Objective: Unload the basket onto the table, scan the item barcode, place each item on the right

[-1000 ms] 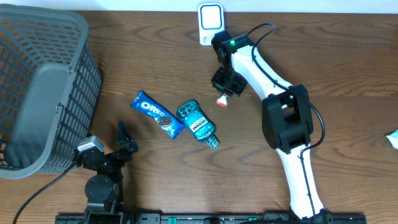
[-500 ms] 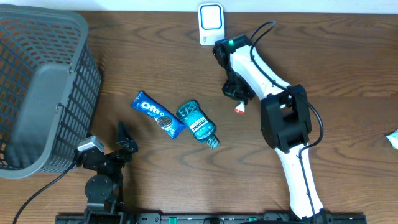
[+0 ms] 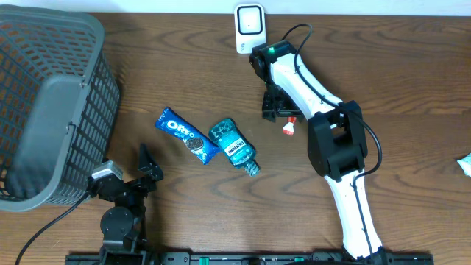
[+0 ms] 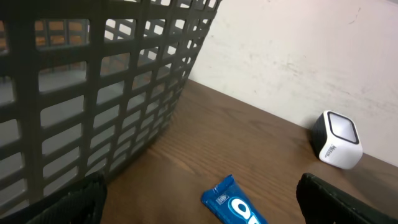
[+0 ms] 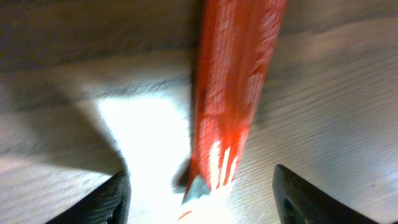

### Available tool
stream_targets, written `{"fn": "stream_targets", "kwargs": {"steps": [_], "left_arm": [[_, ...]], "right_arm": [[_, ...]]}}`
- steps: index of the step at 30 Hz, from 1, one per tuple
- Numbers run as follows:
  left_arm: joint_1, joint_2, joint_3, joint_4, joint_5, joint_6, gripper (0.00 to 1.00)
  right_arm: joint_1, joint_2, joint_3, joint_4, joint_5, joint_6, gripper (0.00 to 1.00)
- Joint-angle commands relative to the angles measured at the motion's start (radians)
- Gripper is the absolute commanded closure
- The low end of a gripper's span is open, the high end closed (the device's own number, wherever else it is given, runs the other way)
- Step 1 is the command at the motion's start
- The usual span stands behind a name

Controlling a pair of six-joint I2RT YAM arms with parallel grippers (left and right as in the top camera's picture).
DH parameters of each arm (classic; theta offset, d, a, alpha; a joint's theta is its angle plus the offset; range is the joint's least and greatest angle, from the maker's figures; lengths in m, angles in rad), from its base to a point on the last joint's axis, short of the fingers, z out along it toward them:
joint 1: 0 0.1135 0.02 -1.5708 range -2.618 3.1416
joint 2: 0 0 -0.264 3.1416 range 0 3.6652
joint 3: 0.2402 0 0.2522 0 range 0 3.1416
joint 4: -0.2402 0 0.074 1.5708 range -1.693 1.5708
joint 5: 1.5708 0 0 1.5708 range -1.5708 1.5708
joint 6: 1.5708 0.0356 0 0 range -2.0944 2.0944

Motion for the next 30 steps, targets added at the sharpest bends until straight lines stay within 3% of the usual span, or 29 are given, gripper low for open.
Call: {"fn": "stream_targets", "kwargs": {"steps": [1,6,9,12,18,19,28,30], "left_arm": [[0.005,-0.006,-0.028,-0.019,0.002,0.006,0.02],[0.005,-0.006,-0.028,-0.019,0.002,0.006,0.02],[0.005,-0.007,-0.028,-0.019,0.002,0.006,0.02],[0.005,-0.006,-0.028,-0.019,0.002,0.006,0.02],[0.005,-0.006,-0.028,-0.019,0.002,0.006,0.02],[0.005,-0.006,-0.028,-0.019,0.002,0.006,0.02],[0.005,-0.006,-0.028,-0.019,0.002,0.006,0.02],[0.005,-0.006,-0.028,-0.019,0.002,0.006,0.02]], "right_arm": [[0.004,-0.079,0.032,-0.03,-0.087,0.016,0.01],[-0.033,-0.163,0.032,-0.121,-0.147,0.288,0.01],[-0.063,-0.23,0.029,-0.211,0.009,0.583,0.01],[-0.07,-0.31,0.023,-0.211,0.044,0.702,0.01],[-0.07,-0.452,0.023,-0.211,0.065,1.367,0.01],[-0.071,-0.459,0.023,-0.196,0.051,1.422,0.01],[-0.103,-0.44,0.023,-0.014,-0.054,1.414,0.01],[-0.103,-0.44,0.023,0.0,-0.014,1.276,0.01]]}}
